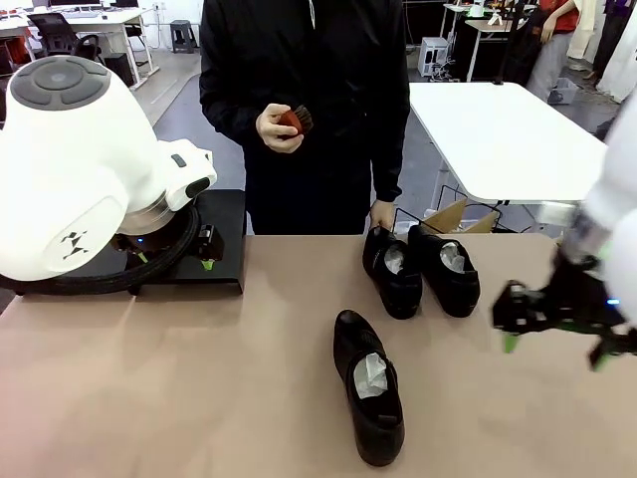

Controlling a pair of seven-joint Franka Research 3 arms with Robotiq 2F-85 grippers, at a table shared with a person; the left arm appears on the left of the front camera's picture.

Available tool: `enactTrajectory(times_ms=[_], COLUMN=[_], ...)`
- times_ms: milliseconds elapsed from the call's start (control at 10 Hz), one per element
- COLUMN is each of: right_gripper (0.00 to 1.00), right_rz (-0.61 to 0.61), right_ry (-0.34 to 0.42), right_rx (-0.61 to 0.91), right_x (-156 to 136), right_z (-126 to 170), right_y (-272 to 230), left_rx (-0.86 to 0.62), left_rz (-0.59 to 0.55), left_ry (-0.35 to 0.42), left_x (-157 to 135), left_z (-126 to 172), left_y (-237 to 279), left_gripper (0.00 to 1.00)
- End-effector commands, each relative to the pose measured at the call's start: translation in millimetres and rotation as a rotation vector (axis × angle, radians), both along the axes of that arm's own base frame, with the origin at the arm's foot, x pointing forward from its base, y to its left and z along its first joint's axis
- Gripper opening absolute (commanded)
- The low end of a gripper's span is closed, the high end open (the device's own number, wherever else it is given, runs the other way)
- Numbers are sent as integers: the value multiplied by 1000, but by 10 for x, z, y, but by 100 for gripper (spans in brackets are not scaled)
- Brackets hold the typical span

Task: Organize the shoes by placing them on the stand.
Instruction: Place the Shoe from the middle of the table onto the Shoes Stand.

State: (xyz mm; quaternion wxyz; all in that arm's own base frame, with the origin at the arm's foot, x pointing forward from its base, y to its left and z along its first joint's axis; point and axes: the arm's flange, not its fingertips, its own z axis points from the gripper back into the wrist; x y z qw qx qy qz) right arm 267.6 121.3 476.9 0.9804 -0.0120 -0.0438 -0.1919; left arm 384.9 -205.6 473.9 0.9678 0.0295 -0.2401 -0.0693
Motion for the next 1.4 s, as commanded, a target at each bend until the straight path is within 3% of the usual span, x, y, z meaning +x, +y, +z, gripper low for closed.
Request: enactTrajectory(times_ms=[0,200,300,400,500,700,900,1100,1300], right_gripper=[100,100,100,100,100,100,100,100,100], right_rz=[-70,-92,-143,-109,-109,-109,-109,-109,-109], right_ry=[38,65,94,48,48,48,48,48,48], right_rx=[23,33,33,20,20,20,20,20,20], right_x=[-78,12,83,109,109,109,109,109,109], right_z=[-187,-281,-359,-11,-11,-11,-11,-11,-11], right_y=[-430,-486,-460,-459,-459,-459,-459,-459,-459], left_rx=[0,-154,-221,-304,-127,-127,-204,-235,-273], left_rz=[0,107,172,190,85,85,110,142,175], left_ry=[0,102,189,341,114,114,265,320,375], left_x=[0,-248,-328,-320,-295,-295,-506,-735,-788], left_z=[0,-24,-73,-166,-97,-97,-259,-377,-537], left_y=[0,-516,-714,-756,-500,-500,-1093,-1517,-1683], left_gripper=[100,100,100,100,100,100,100,100,100])
